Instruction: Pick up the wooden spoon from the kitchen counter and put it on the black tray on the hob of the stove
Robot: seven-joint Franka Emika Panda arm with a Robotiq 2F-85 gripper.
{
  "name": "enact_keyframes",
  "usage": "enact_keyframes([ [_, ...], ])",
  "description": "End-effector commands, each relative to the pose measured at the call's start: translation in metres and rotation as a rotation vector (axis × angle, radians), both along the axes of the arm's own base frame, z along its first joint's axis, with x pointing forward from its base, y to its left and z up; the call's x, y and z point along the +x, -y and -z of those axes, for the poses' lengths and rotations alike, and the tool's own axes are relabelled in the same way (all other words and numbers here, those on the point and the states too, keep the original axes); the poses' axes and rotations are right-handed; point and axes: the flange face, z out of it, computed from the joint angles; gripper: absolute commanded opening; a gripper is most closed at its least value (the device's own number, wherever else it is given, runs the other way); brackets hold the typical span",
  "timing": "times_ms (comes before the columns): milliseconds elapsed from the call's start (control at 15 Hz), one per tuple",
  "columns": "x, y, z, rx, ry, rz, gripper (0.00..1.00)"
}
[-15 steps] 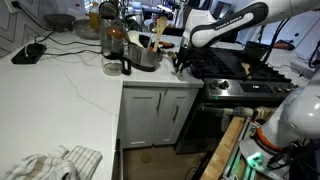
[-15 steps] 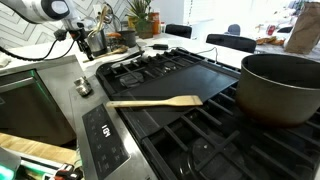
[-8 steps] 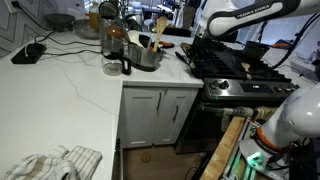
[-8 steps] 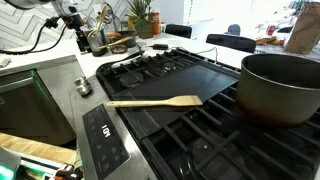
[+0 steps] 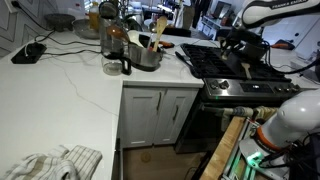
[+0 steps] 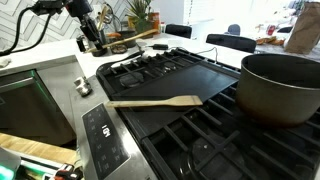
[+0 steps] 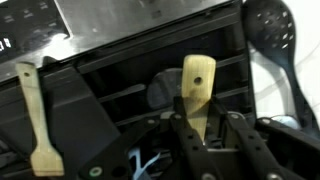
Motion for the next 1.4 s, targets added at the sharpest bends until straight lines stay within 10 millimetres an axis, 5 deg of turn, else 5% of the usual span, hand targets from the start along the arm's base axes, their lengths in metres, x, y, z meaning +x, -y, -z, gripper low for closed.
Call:
enact_keyframes([
  [0, -0.057, 0.064, -0.001, 0.03, -0.014, 0.139, 0.07],
  [400, -0.11, 0.142, 0.023, 0.005, -0.062, 0.326, 0.07],
  [1333, -0.086, 0.186, 0.118, 0.087, -0.133, 0.311, 0.07],
])
